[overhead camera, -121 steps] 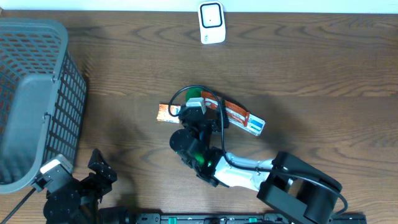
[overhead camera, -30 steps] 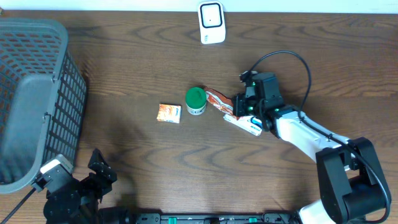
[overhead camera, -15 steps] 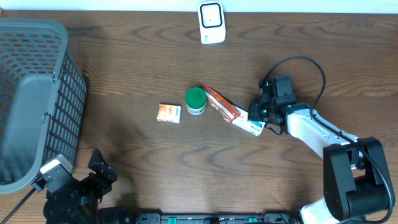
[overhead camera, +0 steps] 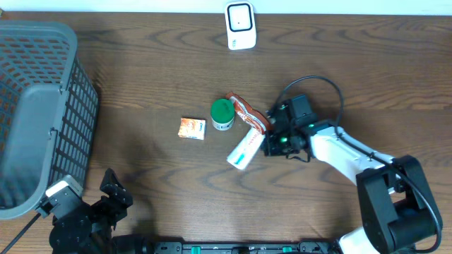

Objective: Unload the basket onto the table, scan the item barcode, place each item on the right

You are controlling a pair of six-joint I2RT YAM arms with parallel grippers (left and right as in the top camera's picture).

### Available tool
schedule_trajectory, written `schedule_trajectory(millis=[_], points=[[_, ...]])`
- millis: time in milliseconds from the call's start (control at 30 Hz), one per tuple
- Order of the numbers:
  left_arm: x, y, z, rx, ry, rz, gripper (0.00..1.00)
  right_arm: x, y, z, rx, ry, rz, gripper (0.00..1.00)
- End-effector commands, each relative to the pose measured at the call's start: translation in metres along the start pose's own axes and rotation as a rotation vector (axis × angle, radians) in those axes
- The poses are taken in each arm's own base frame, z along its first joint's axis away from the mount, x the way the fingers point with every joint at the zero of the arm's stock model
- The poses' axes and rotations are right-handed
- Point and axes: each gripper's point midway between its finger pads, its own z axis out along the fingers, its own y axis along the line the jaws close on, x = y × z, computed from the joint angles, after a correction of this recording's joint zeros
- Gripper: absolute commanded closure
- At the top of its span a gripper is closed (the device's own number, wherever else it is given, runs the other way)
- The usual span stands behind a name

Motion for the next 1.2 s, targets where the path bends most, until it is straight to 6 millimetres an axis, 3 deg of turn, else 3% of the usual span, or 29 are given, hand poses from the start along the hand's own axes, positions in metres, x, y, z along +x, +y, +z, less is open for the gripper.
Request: schedule_trajectory(millis=[0,233,367,433,500,633,700,1167], points=[[0.0,0.002,0.0,-0.011,-0.005,-0.011,0.13,0.014,0.034,0.006,-0.115,0.057,-0.09,0.99],[0.0,0.002,0.0,-0.011,-0.005,-0.011,0.12,0.021,0.062,0.011,-0.188,0.071,-0.145,0.99],[-0.001,0.002,0.0,-0.011,-0.005,-0.011,0.13,-0.001,0.071,-0.002,-0.231,-0.019,-0.157,0.99],[0.0,0.002,0.0,-0.011,-0.005,-0.011,0.13,-0.024,0.073,-0.018,-0.242,-0.115,-0.152,0.99],[0.0,0.002,0.0,-0.011,-0.005,-0.011,0.13,-0.041,0.067,-0.028,-0.215,-0.188,-0.152,0.99],[0.0,0.002,0.0,-0.011,-0.004,-0.011,0.12,-0.066,0.035,-0.038,-0.075,-0.298,-0.103,0.99],[0.0,0.002,0.0,-0.011,-0.005,-0.011,0.13,-0.069,0.024,-0.037,-0.038,-0.308,-0.086,0.99],[0.0,0.002,0.0,-0.011,-0.005,-0.011,0.13,-0.081,0.011,-0.007,0.006,-0.332,-0.056,0.99]])
